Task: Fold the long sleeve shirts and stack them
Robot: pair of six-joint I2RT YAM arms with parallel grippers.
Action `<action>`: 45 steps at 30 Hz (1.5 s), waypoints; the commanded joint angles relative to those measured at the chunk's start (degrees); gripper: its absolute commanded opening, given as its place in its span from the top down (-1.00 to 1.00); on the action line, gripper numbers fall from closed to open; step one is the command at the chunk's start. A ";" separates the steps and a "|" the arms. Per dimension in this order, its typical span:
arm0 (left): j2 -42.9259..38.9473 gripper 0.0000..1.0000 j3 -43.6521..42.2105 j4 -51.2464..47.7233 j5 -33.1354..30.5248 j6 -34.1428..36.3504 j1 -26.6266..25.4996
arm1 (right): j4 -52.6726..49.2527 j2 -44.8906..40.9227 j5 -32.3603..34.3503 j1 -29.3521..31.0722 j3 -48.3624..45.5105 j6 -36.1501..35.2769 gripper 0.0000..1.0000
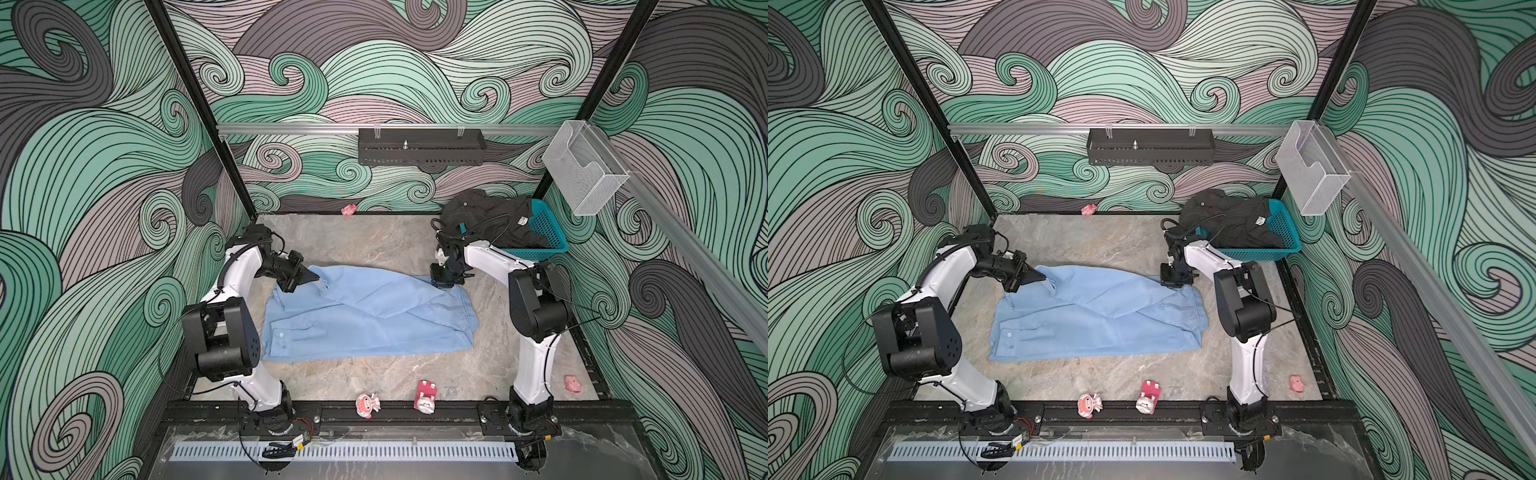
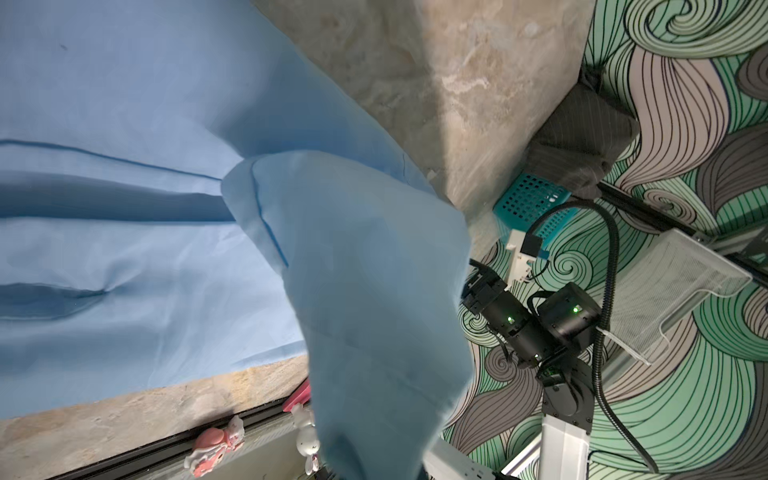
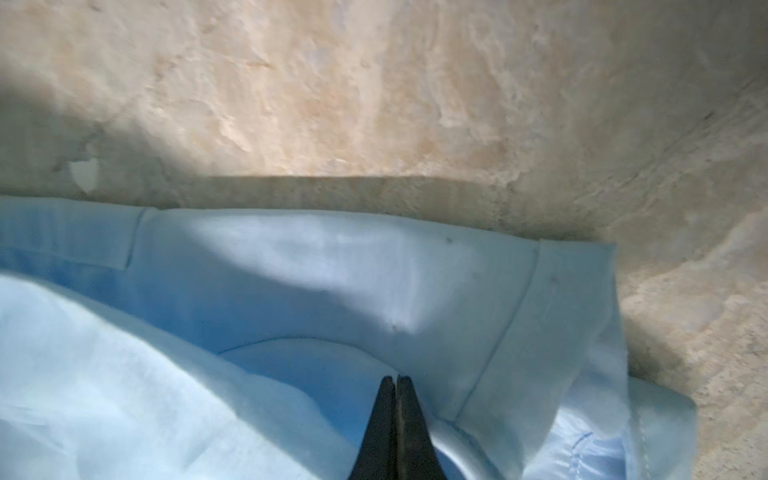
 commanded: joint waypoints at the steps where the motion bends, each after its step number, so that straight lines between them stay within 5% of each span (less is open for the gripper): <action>1: 1.30 1.00 1.64 -2.41 -4.44 1.73 1.76 | -2.27 0.03 3.78 -0.73 -0.39 -0.27 0.96; 10: 4.00 1.00 1.12 -4.59 -7.83 3.83 4.90 | -3.43 0.77 4.54 -1.05 0.63 -0.79 0.98; 16: 6.89 0.99 3.83 -1.74 -6.59 2.63 4.74 | -3.81 -1.91 4.65 -0.69 1.45 -0.72 0.80; 27: 25.47 0.51 24.58 -5.44 -10.36 4.53 1.68 | -4.50 -7.98 3.33 1.80 0.99 0.04 0.72; 33: 25.51 0.15 26.93 -7.04 -15.90 8.30 1.73 | -4.91 -10.55 3.18 2.05 0.31 -0.36 0.70; 45: 33.79 0.12 32.54 -8.23 -24.27 9.02 2.74 | -4.89 -14.78 2.91 4.22 -3.11 -0.27 0.70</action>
